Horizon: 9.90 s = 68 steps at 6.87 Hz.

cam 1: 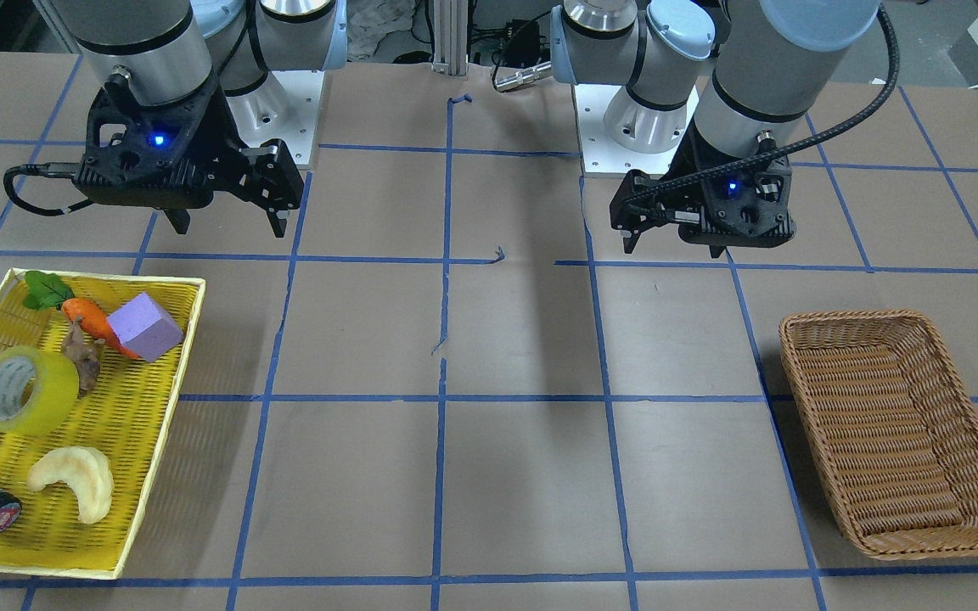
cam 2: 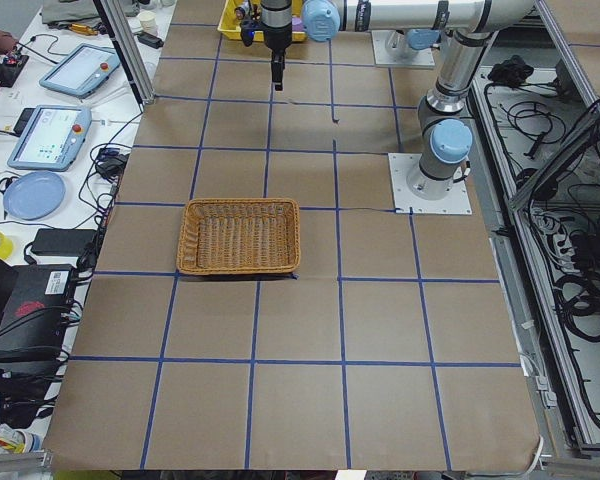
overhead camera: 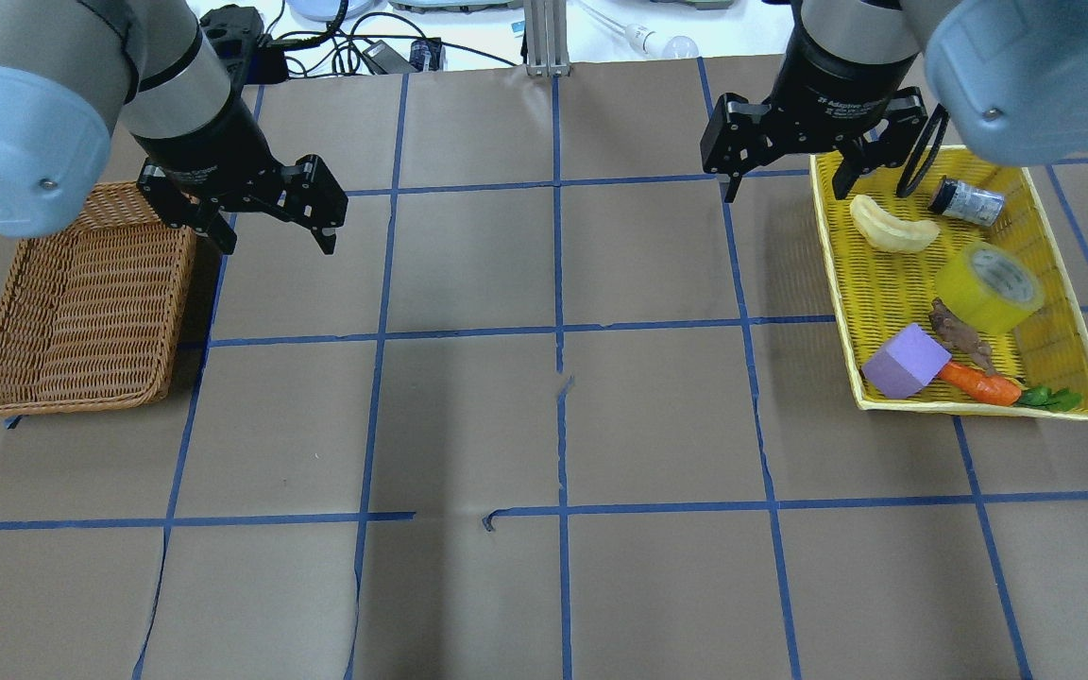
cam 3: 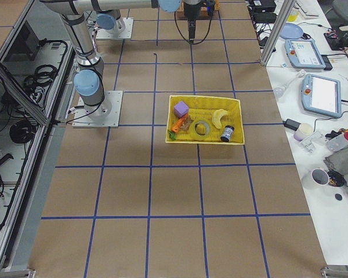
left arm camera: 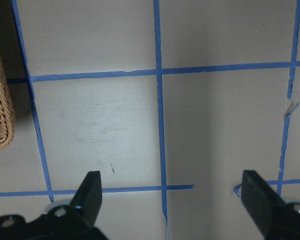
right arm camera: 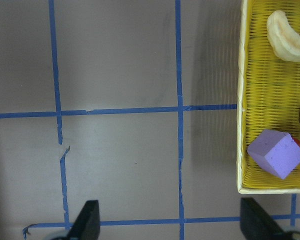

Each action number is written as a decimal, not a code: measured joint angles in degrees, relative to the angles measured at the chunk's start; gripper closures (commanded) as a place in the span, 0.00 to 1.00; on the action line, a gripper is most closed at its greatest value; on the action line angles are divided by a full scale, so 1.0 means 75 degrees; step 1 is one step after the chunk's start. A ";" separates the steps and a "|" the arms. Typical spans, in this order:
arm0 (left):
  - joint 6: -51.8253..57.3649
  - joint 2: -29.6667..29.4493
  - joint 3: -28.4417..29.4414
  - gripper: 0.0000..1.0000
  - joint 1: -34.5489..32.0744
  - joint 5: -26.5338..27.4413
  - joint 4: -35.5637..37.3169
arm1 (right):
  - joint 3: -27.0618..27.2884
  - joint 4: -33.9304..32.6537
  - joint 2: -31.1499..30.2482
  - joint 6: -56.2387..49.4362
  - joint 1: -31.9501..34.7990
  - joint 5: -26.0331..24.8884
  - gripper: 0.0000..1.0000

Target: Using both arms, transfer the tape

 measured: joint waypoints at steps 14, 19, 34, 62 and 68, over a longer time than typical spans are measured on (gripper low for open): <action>0.0000 -0.0024 -0.0012 0.00 0.0000 -0.0012 -0.0041 | 0.1547 -0.2452 0.1916 -0.6742 -0.4320 0.0883 0.13; 0.0000 -0.0045 -0.0012 0.00 0.0000 -0.0019 -0.0039 | 0.2003 -0.3100 0.2363 -0.6984 -0.4522 0.0542 0.81; 0.0011 -0.0070 -0.0001 0.00 0.0060 0.0024 -0.0024 | 0.0506 -0.3751 0.2682 -0.1165 0.1118 0.0474 1.00; -0.2417 -0.3575 -0.1145 1.00 -0.2131 -0.1197 0.5270 | -0.0078 -0.0284 0.0000 -0.0563 -0.0257 -0.0151 0.00; 0.0031 -0.2422 -0.0721 1.00 0.0093 0.0610 0.3360 | -0.0063 -0.0302 -0.0002 -0.0560 -0.0260 -0.0093 0.00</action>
